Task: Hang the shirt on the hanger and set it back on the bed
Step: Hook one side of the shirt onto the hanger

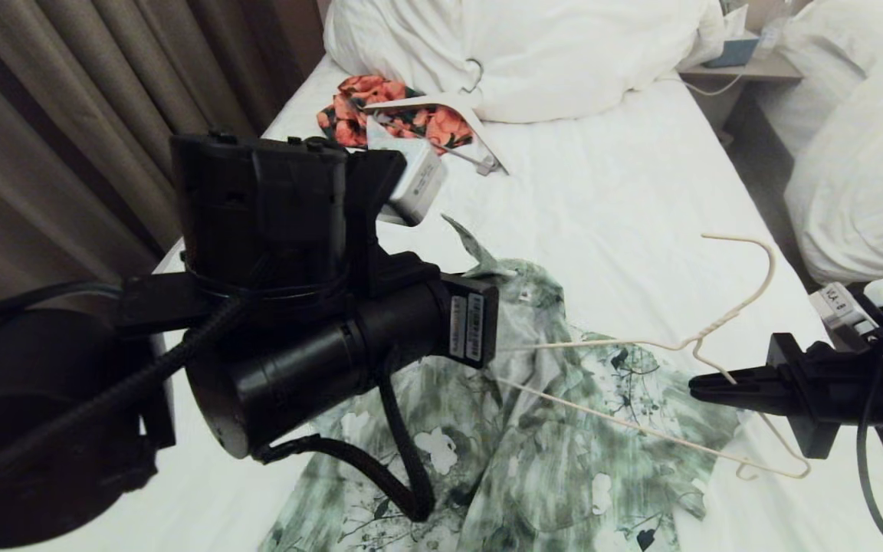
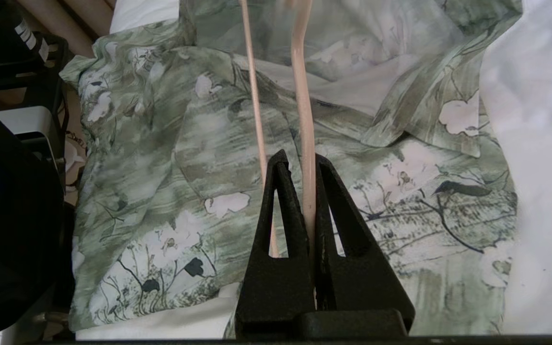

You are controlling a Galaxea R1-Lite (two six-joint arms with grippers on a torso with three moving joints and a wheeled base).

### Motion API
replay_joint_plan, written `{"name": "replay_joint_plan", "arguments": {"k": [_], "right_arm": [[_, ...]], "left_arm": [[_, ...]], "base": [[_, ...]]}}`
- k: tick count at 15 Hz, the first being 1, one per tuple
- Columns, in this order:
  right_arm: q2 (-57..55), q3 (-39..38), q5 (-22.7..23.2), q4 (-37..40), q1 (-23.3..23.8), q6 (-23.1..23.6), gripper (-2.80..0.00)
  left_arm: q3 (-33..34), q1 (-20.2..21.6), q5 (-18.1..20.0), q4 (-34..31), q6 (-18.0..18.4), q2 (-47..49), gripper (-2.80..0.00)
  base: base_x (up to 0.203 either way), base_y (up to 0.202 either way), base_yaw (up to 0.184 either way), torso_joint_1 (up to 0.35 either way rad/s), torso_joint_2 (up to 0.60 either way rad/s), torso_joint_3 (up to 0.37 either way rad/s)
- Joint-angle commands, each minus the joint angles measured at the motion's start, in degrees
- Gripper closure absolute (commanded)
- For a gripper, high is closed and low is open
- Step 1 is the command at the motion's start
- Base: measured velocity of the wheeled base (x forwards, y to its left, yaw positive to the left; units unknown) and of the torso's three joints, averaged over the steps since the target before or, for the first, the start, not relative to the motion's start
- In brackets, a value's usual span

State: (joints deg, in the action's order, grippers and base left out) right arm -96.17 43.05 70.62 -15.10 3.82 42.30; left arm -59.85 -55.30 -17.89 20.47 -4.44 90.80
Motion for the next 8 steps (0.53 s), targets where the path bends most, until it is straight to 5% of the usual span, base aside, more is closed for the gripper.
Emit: {"name": "replay_joint_plan", "arguments": {"k": [1,6,8], "right_arm": [[0.0,0.2,0.5,-0.1,-0.8,0.3,0.0],[0.2,0.1,0.4,-0.2,-1.4,0.4,0.0],[0.3,0.0,0.4,-0.2,0.0,0.5,0.0]], "left_arm": [[-0.7,-3.5,-0.4,0.1,-0.2,1.1,0.0],[-7.2,-6.8,-1.8,0.9,-0.5,8.4,0.0],[-8.3,-7.7,-8.2,0.4,-0.1,9.7,0.0]], "base": [[0.0,0.0,0.0,0.0,0.0,0.0],[0.0,0.0,0.0,0.0,0.0,0.0],[0.0,0.0,0.0,0.0,0.0,0.0]]}}
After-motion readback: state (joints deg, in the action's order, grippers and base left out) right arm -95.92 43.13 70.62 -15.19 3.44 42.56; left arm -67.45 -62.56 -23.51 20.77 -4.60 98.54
